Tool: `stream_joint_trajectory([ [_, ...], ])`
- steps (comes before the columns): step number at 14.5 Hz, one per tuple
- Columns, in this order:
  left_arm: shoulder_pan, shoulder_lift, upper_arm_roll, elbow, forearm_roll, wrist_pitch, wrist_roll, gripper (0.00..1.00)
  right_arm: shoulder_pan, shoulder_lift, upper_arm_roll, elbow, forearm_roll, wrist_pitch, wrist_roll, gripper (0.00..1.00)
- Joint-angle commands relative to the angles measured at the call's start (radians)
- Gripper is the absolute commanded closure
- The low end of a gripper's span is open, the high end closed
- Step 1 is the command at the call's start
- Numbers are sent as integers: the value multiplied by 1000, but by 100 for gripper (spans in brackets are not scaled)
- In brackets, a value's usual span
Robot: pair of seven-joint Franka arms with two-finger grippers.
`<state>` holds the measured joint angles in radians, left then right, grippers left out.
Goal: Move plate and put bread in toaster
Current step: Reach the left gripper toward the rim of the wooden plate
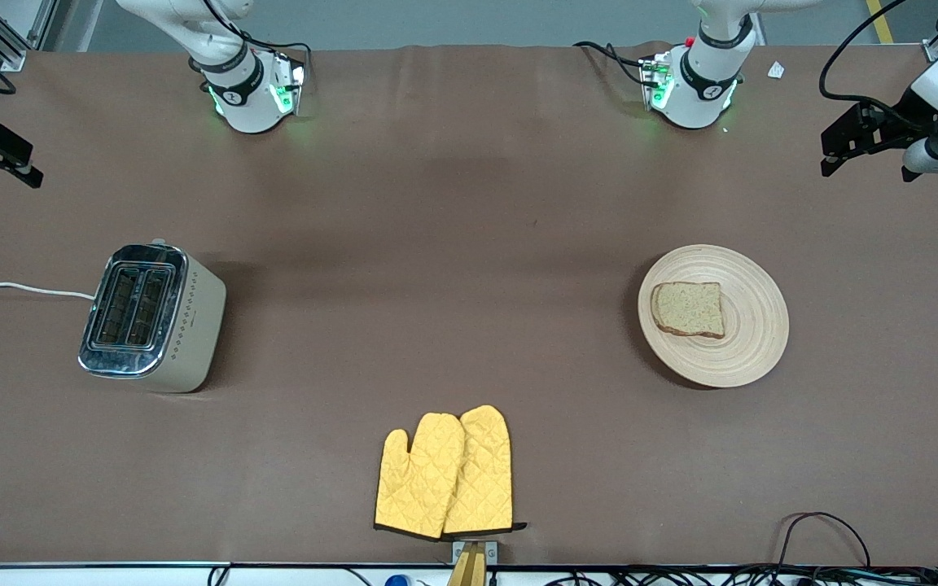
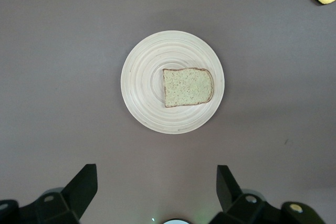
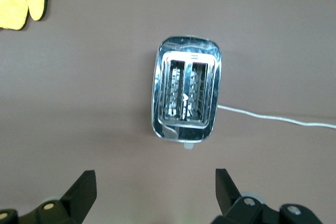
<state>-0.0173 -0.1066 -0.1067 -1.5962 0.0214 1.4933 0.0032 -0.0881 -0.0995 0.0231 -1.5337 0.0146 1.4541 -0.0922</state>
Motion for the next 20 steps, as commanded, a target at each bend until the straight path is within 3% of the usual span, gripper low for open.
stream_joint_trajectory([
  [1, 0, 8, 7, 24, -12, -2, 8, 0, -9, -20, 17, 6, -21, -49, 76, 0],
  [7, 32, 76, 13, 85, -18, 5, 17, 0, -6, -16, 18, -6, -24, -2, 80, 0],
  [10, 149, 128, 15, 53, -160, 83, 18, 0, -5, -16, 18, -14, -24, -3, 80, 0],
  [12, 204, 163, 15, -3, -241, 161, 26, 0, -7, -16, 18, -22, -22, 8, 81, 0],
  [17, 215, 183, 15, -207, -290, 445, 27, 0, 28, -16, 18, -40, -21, 12, 88, 0],
  [20, 272, 237, 15, -246, -443, 475, 98, 0, 28, -16, 18, -42, -21, 12, 86, 0],
])
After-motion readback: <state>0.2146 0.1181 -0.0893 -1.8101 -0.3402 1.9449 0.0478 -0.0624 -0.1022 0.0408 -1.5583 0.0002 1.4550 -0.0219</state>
